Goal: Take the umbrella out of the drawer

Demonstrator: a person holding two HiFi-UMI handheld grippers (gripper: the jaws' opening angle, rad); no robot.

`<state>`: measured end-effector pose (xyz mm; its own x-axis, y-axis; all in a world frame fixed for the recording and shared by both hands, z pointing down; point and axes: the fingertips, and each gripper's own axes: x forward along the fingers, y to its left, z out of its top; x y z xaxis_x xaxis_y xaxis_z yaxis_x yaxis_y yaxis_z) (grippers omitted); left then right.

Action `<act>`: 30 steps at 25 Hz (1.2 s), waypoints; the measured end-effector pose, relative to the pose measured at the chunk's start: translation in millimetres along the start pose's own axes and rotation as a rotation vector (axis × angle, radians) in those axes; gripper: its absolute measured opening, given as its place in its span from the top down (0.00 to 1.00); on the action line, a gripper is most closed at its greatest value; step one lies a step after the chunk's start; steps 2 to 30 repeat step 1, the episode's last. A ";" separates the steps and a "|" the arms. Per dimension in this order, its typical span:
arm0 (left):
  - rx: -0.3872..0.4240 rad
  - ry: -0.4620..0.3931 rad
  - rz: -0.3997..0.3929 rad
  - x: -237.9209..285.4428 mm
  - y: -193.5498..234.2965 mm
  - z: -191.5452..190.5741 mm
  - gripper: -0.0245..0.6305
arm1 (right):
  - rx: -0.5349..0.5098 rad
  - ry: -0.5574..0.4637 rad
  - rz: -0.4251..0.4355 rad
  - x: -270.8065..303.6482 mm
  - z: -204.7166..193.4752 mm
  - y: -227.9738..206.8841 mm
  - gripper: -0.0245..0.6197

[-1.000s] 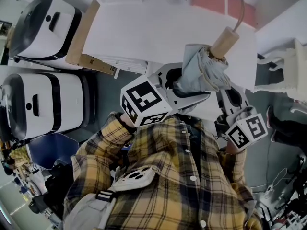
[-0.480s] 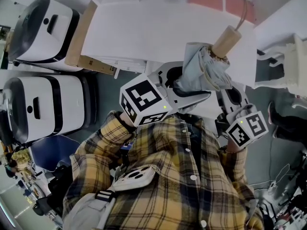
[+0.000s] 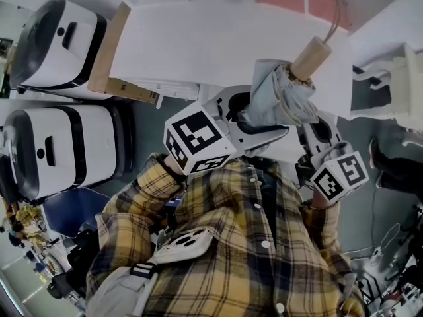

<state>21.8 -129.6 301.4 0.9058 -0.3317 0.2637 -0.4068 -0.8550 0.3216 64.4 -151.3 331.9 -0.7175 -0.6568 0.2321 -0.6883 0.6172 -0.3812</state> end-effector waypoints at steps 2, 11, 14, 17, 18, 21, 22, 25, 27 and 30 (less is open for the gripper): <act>-0.001 0.002 0.000 0.6 0.1 -0.8 0.47 | 0.001 -0.001 -0.001 -0.4 -0.1 -0.6 0.94; -0.001 0.002 0.000 0.6 0.1 -0.8 0.47 | 0.001 -0.001 -0.001 -0.4 -0.1 -0.6 0.94; -0.001 0.002 0.000 0.6 0.1 -0.8 0.47 | 0.001 -0.001 -0.001 -0.4 -0.1 -0.6 0.94; -0.001 0.002 0.000 0.6 0.1 -0.8 0.47 | 0.001 -0.001 -0.001 -0.4 -0.1 -0.6 0.94; -0.001 0.002 0.000 0.6 0.1 -0.8 0.47 | 0.001 -0.001 -0.001 -0.4 -0.1 -0.6 0.94; -0.001 0.002 0.000 0.6 0.1 -0.8 0.47 | 0.001 -0.001 -0.001 -0.4 -0.1 -0.6 0.94; -0.001 0.002 0.000 0.6 0.1 -0.8 0.47 | 0.001 -0.001 -0.001 -0.4 -0.1 -0.6 0.94; -0.001 0.002 0.000 0.6 0.1 -0.8 0.47 | 0.001 -0.001 -0.001 -0.4 -0.1 -0.6 0.94; -0.001 0.002 0.000 0.6 0.1 -0.8 0.47 | 0.001 -0.001 -0.001 -0.4 -0.1 -0.6 0.94; -0.001 0.002 0.000 0.6 0.1 -0.8 0.47 | 0.001 -0.001 -0.001 -0.4 -0.1 -0.6 0.94</act>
